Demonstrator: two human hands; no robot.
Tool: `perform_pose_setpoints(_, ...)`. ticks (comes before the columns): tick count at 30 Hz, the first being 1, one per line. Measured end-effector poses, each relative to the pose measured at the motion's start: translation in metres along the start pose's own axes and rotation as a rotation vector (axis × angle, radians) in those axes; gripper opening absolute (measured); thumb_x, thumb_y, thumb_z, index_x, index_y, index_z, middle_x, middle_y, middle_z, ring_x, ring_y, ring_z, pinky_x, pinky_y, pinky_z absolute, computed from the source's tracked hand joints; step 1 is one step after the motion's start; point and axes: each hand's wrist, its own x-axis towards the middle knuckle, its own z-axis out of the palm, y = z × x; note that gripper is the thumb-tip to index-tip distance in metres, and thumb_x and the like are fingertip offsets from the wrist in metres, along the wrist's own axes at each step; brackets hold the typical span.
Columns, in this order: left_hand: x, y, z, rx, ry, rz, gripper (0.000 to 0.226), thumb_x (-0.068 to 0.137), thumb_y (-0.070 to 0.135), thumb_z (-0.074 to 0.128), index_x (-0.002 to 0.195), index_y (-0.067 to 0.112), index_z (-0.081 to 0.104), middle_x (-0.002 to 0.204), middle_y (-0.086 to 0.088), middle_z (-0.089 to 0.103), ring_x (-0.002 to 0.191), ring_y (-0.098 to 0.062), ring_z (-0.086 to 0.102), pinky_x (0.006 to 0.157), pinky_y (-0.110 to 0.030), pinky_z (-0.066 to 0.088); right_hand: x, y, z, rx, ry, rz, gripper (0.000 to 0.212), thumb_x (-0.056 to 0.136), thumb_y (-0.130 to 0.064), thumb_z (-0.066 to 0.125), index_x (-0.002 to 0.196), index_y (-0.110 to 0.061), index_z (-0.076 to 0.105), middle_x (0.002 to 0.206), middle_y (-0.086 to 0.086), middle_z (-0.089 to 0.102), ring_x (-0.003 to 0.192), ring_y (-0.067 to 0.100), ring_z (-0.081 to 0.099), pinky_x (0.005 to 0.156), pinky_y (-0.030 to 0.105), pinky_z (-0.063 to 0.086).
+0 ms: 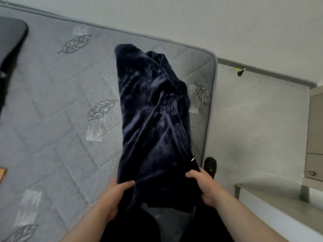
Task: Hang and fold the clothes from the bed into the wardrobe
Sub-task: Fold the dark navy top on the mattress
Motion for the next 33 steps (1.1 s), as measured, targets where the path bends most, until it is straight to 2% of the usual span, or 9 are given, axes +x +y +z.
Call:
perform_pose_setpoints(6,-0.058,-0.024,-0.027,0.129,-0.082,-0.340,0.023,0.083,-0.003,0.057,0.105,-0.003,0.066,0.090,-0.030,0.070,0.085,-0.044,0.066,0.080,-0.050,0.055,-0.069,0.040,-0.013,-0.044,0.001,0.278,0.027,0.077,-0.006,0.060,0.103,-0.004,0.068,0.098,0.023,0.071,0.087,0.037,0.068,0.075,0.042,0.058)
perform_pose_setpoints(9,-0.063,-0.022,-0.031,0.091,-0.065,-0.319,0.018,0.081,-0.009,0.057,0.094,-0.003,0.067,0.084,-0.027,0.071,0.085,-0.039,0.065,0.067,-0.038,0.048,-0.078,0.044,-0.018,-0.086,0.007,0.339,0.027,0.078,-0.006,0.060,0.100,0.003,0.072,0.099,0.023,0.071,0.091,0.035,0.068,0.085,0.041,0.054)
perform_pose_setpoints(13,-0.041,0.005,-0.029,-0.017,-0.077,-0.138,0.035,0.080,-0.009,0.050,0.112,-0.010,0.064,0.103,-0.030,0.068,0.102,-0.041,0.061,0.080,-0.038,0.048,-0.066,0.016,-0.010,-0.081,0.069,0.139,0.053,0.072,-0.017,0.070,0.123,-0.012,0.058,0.112,0.017,0.066,0.101,0.032,0.064,0.079,0.037,0.050)
perform_pose_setpoints(17,-0.027,0.068,-0.015,-0.268,-0.246,0.046,0.040,0.081,-0.002,0.043,0.118,-0.004,0.060,0.112,-0.029,0.065,0.102,-0.039,0.061,0.075,-0.037,0.057,-0.055,-0.044,0.010,0.001,0.028,-0.173,0.042,0.087,-0.012,0.058,0.126,-0.030,0.055,0.117,0.004,0.067,0.103,0.023,0.067,0.080,0.034,0.052)
perform_pose_setpoints(22,-0.014,0.163,0.010,-0.630,-0.242,0.139,0.020,0.068,-0.006,0.054,0.061,-0.002,0.072,0.061,-0.010,0.068,0.049,-0.018,0.067,0.043,-0.025,0.054,-0.031,-0.142,0.045,0.090,-0.040,-0.320,0.029,0.087,-0.016,0.056,0.112,-0.007,0.068,0.100,0.011,0.071,0.087,0.026,0.067,0.074,0.032,0.055)
perform_pose_setpoints(25,0.010,0.208,0.027,-0.815,-0.190,0.099,0.021,0.080,0.000,0.048,0.086,-0.003,0.067,0.077,-0.018,0.072,0.063,-0.029,0.072,0.055,-0.036,0.060,-0.013,-0.193,0.063,0.148,-0.002,-0.325,0.019,0.088,-0.030,0.059,0.095,-0.015,0.069,0.076,0.001,0.066,0.070,0.017,0.063,0.055,0.028,0.053)
perform_pose_setpoints(28,0.041,0.240,0.034,-0.856,-0.207,0.099,0.032,0.084,0.003,0.042,0.110,-0.004,0.059,0.091,-0.026,0.070,0.077,-0.037,0.071,0.068,-0.045,0.060,0.005,-0.230,0.071,0.254,-0.010,-0.374,0.020,0.094,-0.032,0.054,0.085,-0.017,0.064,0.077,0.000,0.061,0.072,0.016,0.059,0.052,0.025,0.054)
perform_pose_setpoints(31,0.066,0.260,0.043,-0.746,-0.189,0.160,0.045,0.093,0.019,0.044,0.132,-0.004,0.046,0.117,-0.027,0.059,0.099,-0.037,0.065,0.076,-0.047,0.059,0.028,-0.242,0.080,0.316,-0.045,-0.407,0.023,0.097,-0.032,0.050,0.103,-0.012,0.061,0.100,0.004,0.060,0.084,0.021,0.060,0.071,0.031,0.056)
perform_pose_setpoints(33,0.077,0.251,0.056,-0.518,-0.095,0.325,0.051,0.095,0.022,0.048,0.141,0.004,0.038,0.123,-0.021,0.053,0.099,-0.029,0.062,0.077,-0.041,0.056,0.043,-0.234,0.089,0.129,0.021,-0.541,0.030,0.095,-0.027,0.054,0.122,-0.014,0.051,0.114,0.003,0.056,0.095,0.020,0.059,0.087,0.039,0.054)
